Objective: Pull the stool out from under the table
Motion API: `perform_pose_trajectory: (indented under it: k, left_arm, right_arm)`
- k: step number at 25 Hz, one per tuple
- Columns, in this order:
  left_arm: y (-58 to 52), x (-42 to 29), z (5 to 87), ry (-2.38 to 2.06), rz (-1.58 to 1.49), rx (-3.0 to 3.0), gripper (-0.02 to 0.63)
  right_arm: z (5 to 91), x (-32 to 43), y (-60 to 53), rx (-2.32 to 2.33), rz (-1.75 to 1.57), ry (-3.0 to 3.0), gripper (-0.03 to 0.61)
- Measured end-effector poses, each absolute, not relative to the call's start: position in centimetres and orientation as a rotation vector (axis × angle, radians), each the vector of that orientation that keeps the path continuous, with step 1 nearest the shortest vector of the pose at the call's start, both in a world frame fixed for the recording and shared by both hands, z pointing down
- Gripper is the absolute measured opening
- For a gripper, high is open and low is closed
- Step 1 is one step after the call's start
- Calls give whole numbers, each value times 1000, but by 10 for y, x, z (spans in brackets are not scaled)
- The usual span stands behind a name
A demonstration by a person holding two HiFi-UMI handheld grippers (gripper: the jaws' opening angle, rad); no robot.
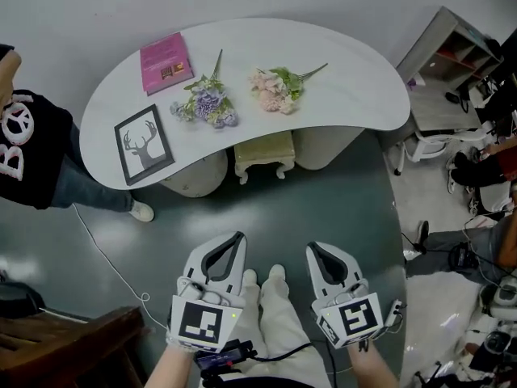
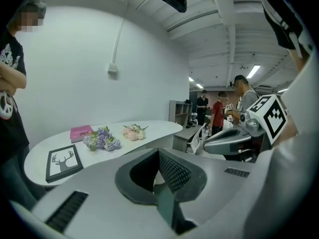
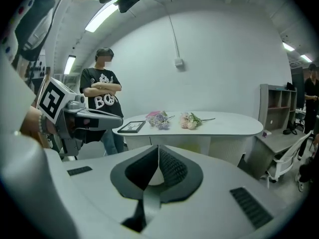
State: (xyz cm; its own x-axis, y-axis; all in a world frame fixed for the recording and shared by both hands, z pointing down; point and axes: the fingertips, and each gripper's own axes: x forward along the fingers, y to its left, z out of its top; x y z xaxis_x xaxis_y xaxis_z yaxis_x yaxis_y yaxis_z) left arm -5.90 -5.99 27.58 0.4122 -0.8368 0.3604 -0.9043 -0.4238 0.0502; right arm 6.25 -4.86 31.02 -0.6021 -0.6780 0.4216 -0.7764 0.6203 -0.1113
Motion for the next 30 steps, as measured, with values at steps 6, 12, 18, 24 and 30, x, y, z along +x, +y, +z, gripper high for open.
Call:
perform_pose_trajectory:
  k: [6, 12, 18, 24, 30]
  left_arm:
    - [-68, -58, 321, -1538, 404, 2338, 17]
    - [-87, -56, 366, -1548, 436, 2318, 17]
    - [-109, -62, 416, -1540, 437, 2262, 18]
    - [-137, -67, 469, -1527, 478, 2255, 21]
    - [-171, -70, 513, -1519, 465, 2230, 101]
  right_arm:
    - [347, 65, -67, 1101, 410, -2537, 34]
    - [396, 71, -92, 1072, 418, -2518, 34]
    - [451, 75, -124, 1058, 465, -2482, 35]
    - [503, 79, -157, 1081, 522, -2425, 35]
    - [549, 76, -185, 1053, 523, -2405, 38]
